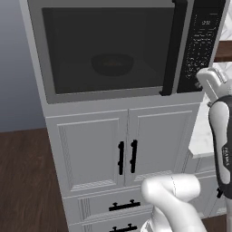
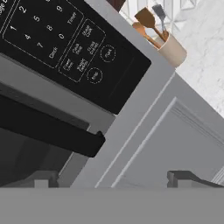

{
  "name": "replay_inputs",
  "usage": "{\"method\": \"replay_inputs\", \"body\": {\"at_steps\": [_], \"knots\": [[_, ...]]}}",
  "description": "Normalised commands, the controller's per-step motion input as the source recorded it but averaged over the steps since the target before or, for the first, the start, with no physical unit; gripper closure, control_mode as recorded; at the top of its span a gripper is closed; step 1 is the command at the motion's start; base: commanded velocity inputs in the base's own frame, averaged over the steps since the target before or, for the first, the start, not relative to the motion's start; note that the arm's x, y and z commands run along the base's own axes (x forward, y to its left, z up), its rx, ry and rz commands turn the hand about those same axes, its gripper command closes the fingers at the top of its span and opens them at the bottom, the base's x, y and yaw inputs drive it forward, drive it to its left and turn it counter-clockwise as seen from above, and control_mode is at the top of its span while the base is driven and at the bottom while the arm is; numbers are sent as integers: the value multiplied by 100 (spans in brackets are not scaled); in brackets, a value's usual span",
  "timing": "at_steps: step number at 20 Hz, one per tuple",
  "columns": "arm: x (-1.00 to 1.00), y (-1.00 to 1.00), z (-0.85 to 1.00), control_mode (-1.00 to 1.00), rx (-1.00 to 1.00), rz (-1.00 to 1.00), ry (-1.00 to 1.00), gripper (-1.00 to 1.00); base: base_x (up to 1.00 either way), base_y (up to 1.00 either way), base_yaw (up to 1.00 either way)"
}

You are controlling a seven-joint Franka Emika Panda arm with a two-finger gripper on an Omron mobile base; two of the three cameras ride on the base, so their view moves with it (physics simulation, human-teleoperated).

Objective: Open the microwave, place the bowl with waffle inside the microwave, then close the microwave door and turn it on.

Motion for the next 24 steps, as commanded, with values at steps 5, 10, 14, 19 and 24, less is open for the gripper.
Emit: {"method": "replay_inputs", "body": {"at_steps": [5,10,14,19,24], "knots": [[3,-1,0,-100,-38,11,0,-100,0,0,0],[-2,-7,0,-100,-39,4,-5,-100,0,0,0],[-19,-41,0,-100,-29,12,-4,-100,0,0,0],[-10,-47,0,-100,-27,19,-11,-100,0,0,0],[0,-39,0,-100,-23,24,-18,-100,0,0,0]]}}
